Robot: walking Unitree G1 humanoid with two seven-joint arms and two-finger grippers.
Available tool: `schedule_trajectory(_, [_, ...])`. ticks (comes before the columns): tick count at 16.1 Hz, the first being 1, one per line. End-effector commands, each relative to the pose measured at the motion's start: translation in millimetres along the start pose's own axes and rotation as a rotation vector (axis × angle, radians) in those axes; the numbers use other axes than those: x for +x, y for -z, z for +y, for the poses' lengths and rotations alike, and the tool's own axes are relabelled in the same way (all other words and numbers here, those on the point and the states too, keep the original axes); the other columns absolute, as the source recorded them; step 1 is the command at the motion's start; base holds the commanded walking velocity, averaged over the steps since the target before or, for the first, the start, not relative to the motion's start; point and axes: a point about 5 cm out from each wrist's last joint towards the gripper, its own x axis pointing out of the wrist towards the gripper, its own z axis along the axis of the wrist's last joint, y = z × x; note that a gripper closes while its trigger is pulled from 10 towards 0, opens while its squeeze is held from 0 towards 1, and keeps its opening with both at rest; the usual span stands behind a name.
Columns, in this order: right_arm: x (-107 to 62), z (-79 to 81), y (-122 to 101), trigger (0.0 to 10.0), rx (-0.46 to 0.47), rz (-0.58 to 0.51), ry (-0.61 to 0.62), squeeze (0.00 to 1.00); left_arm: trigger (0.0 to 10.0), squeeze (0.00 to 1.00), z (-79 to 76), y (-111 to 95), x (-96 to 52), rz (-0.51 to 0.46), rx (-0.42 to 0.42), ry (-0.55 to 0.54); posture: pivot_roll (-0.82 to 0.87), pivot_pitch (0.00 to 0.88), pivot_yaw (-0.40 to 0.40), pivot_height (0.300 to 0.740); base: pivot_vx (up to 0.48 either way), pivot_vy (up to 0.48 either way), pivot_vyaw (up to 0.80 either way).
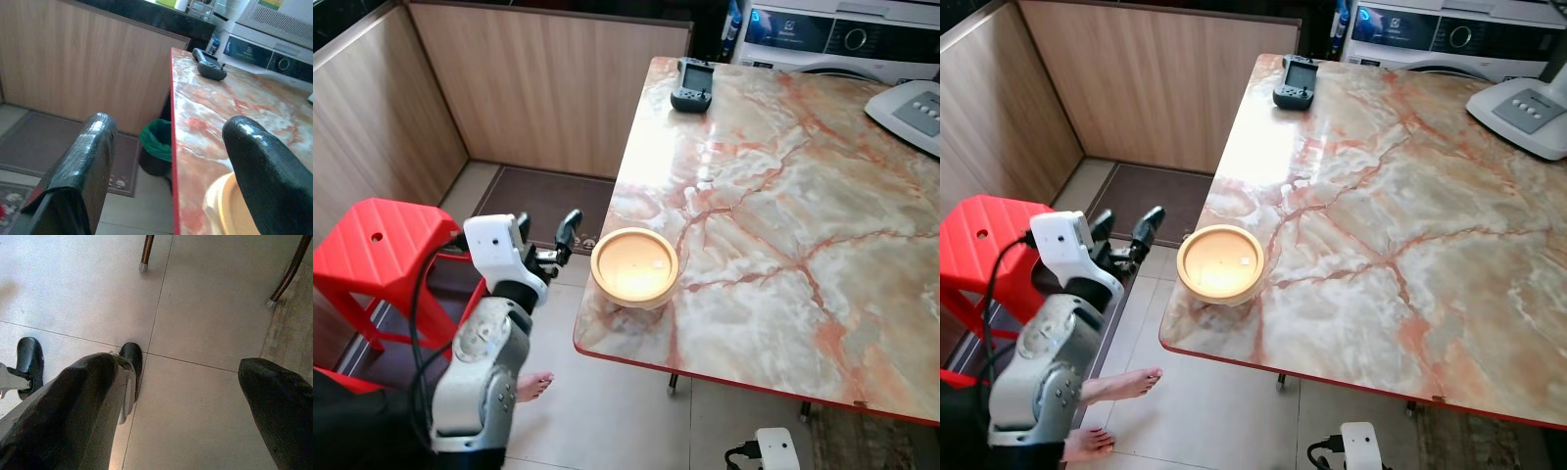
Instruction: Restocking fridge
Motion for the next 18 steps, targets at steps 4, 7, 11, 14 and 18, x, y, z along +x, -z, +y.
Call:
schedule_trajectory(4, [-4.5, -8.2, 14, 10.0, -0.002, 0.039, 0.013, 0.0, 10.0, 0.0, -3.0, 6, -1.2, 0.042, 0.166, 0.029, 0.15, 0.182, -0.042, 0.74, 0.0, 0.0, 0.0])
schedule_trajectory(7, [-5.3, -14.0, 14, 10.0, 0.027, 0.033, 0.026, 0.0, 10.0, 0.0, -14.2, 8, -3.5, 0.016, 0.452, 0.142, 0.15, 0.181, -0.04, 0.74, 0.0, 0.0, 0.0])
schedule_trajectory(11, [-1.5, -5.2, 6, 10.0, 0.044, 0.029, 0.024, 0.0, 10.0, 0.0, -14.5, 8, -4.6, 0.004, 0.422, 0.119, 0.15, 0.18, -0.039, 0.74, 0.0, 0.0, -0.37])
schedule_trajectory(14, [-1.9, -4.3, 9, 10.0, 0.051, 0.035, 0.024, 0.0, 10.0, 0.0, -13.0, 4, -4.1, -0.025, 0.403, 0.096, 0.15, 0.179, -0.039, 0.74, 0.0, 0.0, -0.77])
schedule_trajectory(18, [-4.6, -10.2, 15, 10.0, 0.051, 0.046, 0.029, 0.0, 10.0, 0.0, -12.3, 0, -3.1, -0.052, 0.396, 0.085, 0.16, 0.179, -0.039, 0.74, 0.0, 0.327, -0.77])
